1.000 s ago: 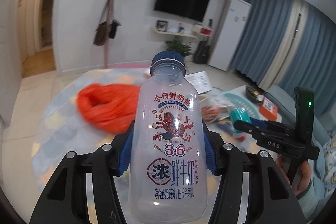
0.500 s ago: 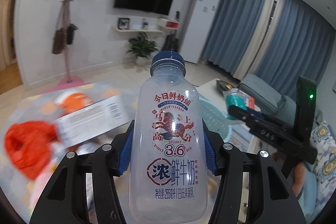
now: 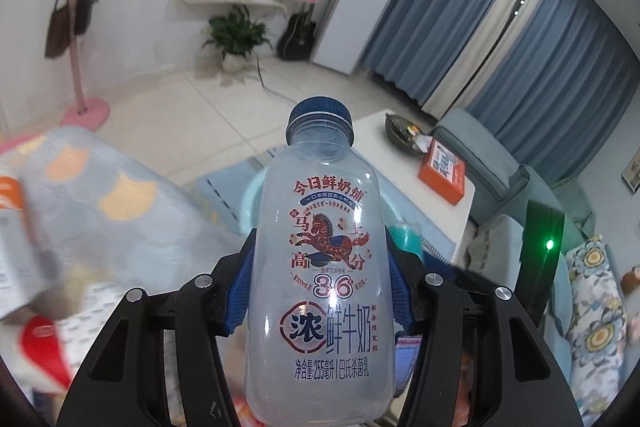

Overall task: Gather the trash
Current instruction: 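Carry both items over the blue basket and open both grippers, then grasp the pink bottle with left gripper while right gripper grasps tiger card box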

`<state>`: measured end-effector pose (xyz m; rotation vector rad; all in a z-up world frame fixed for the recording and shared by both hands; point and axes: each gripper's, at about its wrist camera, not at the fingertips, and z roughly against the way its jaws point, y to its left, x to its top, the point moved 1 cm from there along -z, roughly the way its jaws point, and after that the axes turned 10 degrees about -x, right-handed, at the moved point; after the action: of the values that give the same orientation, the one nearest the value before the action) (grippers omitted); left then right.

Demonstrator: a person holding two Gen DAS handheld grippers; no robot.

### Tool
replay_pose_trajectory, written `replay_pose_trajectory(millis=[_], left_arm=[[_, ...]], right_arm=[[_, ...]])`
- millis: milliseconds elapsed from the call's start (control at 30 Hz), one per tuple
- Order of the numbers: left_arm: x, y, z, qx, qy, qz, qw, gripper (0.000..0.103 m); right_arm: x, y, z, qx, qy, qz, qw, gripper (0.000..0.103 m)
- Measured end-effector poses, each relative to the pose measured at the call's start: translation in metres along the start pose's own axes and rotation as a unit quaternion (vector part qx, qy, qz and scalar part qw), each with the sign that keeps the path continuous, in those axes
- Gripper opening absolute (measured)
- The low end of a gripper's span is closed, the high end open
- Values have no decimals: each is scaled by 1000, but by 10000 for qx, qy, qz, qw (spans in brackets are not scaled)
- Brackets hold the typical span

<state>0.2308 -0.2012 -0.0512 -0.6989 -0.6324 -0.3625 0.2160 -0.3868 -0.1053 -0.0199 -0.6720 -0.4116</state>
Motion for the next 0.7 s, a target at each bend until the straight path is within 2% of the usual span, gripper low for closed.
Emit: replay_pose_trajectory(millis=[133,333,467,533,700], left_arm=[[1,7,-41,71,289,149,9994,54],[1,11,-71,121,587,176,9980,54],[-2,12,-67,131,550,214,9982,67],[-1,11,-61,145,504,191,9984,68],[0,8,-43,50,317,193,9993,68]], right_arm=[[-4,-11,-24,-33,319,-100,9994,38],[-9,-19,-46,-40,570,-132,9983,39],[-10,-24,-50,-18,657,-206,9976,41],[-10,-26,-50,-45,648,-228,9976,48],[-8,-28,-38,-29,543,-291,9981,49]])
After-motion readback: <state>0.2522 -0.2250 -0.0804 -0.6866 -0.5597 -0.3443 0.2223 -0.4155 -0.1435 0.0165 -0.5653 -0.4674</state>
